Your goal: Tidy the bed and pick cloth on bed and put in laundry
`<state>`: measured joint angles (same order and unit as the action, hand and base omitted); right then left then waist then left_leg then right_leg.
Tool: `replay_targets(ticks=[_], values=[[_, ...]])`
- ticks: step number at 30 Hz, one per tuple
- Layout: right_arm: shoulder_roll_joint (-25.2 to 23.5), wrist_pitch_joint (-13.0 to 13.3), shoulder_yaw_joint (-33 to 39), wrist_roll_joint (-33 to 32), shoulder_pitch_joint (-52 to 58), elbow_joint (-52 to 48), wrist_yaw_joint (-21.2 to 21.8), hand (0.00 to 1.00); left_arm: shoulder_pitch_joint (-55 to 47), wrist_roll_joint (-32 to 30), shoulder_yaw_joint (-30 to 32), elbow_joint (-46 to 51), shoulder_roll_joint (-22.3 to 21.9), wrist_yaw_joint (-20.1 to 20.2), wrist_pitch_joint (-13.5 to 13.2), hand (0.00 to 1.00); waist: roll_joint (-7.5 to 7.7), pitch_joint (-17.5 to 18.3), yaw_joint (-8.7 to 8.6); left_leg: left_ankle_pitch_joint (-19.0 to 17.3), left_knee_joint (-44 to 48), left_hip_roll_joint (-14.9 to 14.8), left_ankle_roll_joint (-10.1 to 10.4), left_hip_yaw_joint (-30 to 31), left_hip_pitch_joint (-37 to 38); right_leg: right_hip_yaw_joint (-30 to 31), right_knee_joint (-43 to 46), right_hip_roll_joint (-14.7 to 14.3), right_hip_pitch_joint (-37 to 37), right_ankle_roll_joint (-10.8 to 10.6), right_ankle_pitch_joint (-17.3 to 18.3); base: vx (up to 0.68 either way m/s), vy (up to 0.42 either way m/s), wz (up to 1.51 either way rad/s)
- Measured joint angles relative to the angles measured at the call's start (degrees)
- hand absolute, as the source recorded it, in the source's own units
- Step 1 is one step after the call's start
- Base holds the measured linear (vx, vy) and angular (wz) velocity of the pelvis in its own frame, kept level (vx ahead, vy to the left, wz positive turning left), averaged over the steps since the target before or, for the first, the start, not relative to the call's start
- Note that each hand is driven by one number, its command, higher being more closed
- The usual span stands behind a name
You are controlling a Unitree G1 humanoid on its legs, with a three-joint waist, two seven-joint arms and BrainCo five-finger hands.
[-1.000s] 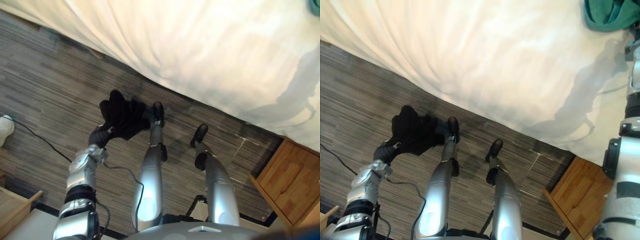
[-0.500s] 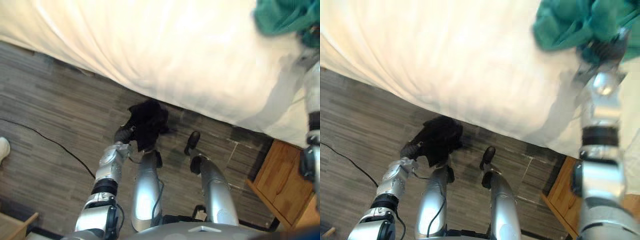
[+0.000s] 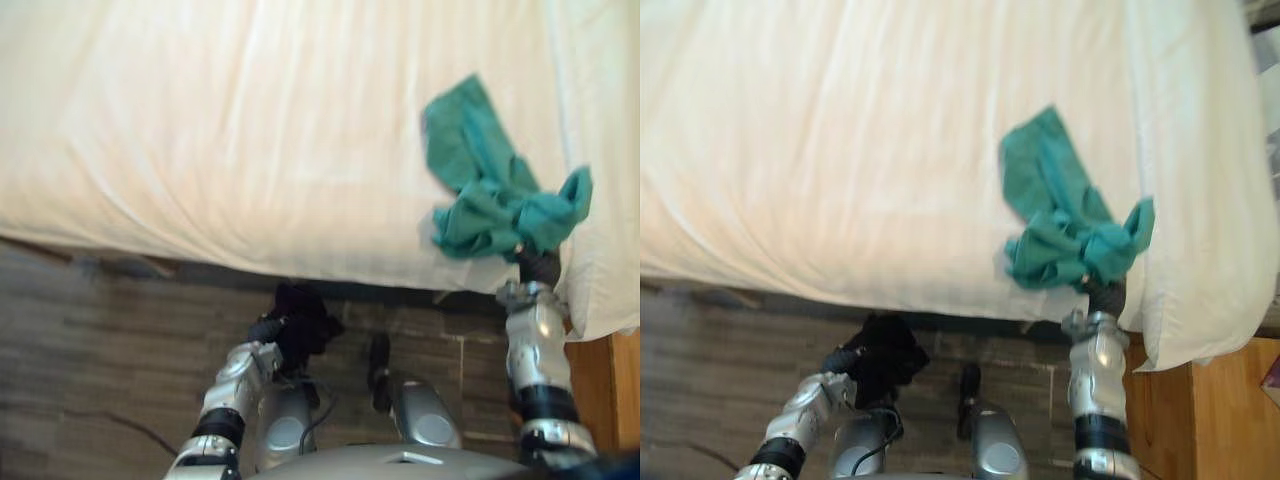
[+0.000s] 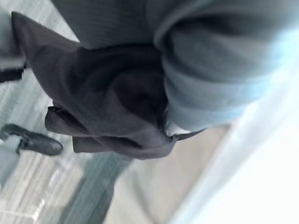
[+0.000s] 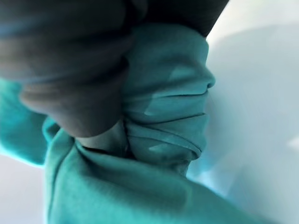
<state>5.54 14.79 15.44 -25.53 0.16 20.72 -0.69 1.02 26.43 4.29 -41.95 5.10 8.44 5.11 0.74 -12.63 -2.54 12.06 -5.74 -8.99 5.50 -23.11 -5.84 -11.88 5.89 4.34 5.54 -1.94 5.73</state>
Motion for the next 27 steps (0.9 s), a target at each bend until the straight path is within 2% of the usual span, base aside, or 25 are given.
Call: replay_targets(ticks=[2, 5, 9, 13, 17, 19, 24, 27], values=[[-1.10, 0.16, -0.03, 1.30, 3.57, 4.14, 0.64, 1.00, -2.50, 0.07, -0.04, -0.52, -0.69, 0.42, 1.17, 1.00, -1.51, 2.72, -0.69, -2.44, -0.22, -0.08, -0.35, -0.09, 3.19, 0.05, -1.64, -0.26, -3.25, -0.42, 0.07, 0.05, 0.034, -0.11], [-1.19, -0.88, 1.33, 2.09, 6.89, 14.71, 2.50, 1.00, -5.49, 0.00, 0.19, -4.58, -0.80, 3.03, 2.05, 1.00, -2.36, 6.81, -1.05, -4.03, -0.27, 0.22, -0.29, -1.21, 5.56, 0.42, -3.56, 0.22, -6.01, -1.43, 0.38, 0.03, 0.041, -0.09], [-2.01, -2.31, 6.95, 3.05, 8.76, 25.61, 5.96, 1.00, -7.93, 0.01, 0.37, -9.52, -0.81, 5.00, 1.64, 1.00, -2.20, 7.85, -1.11, -5.07, -0.28, 0.93, -0.03, -1.49, 7.84, 0.68, -4.82, 0.68, -8.73, -1.89, 0.09, 0.04, 0.029, -0.06], [-2.92, -4.82, 12.56, 8.50, 10.27, 35.25, 9.88, 1.00, -8.78, 0.09, 3.49, -13.92, -0.25, 4.97, 0.27, 1.00, -1.52, 8.14, -1.10, -5.51, -0.27, 1.19, -0.22, -1.71, 10.11, 1.06, -6.07, 0.78, -11.46, -1.71, -0.84, 0.06, 0.009, -0.07], [-3.45, -8.44, 14.30, 15.92, 12.11, 37.87, 11.63, 1.00, -9.02, -0.69, 7.74, -16.37, -0.59, 4.90, 0.75, 1.00, -1.37, 8.33, -1.23, -6.08, -0.28, 1.54, 0.02, -3.11, 12.67, 2.64, -6.87, 0.75, -13.35, -1.90, -1.05, 0.04, 0.004, -0.23], [-3.82, -9.01, 15.23, 18.31, 12.65, 37.95, 11.71, 1.00, -9.06, -1.25, 9.69, -16.81, -1.22, 4.82, 0.82, 1.00, -1.42, 8.32, -1.15, -6.28, -0.29, 1.64, 0.07, -3.11, 13.45, 2.64, -7.17, 0.79, -14.28, -1.94, -1.08, 0.01, 0.000, -0.06], [-4.53, -9.30, 14.37, 22.04, 13.10, 37.72, 12.07, 1.00, -9.32, -1.42, 14.54, -16.78, -3.04, 3.64, 1.45, 1.00, -1.66, 8.42, -0.72, -6.52, -0.32, 2.20, -0.22, -2.08, 13.88, 1.54, -6.94, 1.58, -15.17, -2.69, -0.37, -0.01, 0.005, 0.11], [-4.29, -7.70, 12.02, 26.60, 13.43, 37.57, 13.64, 1.00, -9.33, -2.55, 14.87, -16.49, -4.08, 2.65, 0.96, 1.00, -1.50, 8.51, -0.77, -6.75, -0.34, 4.47, -0.91, 3.30, 13.20, -3.55, -3.63, 3.93, -16.15, -4.01, 2.90, -0.01, 0.024, 0.92]])
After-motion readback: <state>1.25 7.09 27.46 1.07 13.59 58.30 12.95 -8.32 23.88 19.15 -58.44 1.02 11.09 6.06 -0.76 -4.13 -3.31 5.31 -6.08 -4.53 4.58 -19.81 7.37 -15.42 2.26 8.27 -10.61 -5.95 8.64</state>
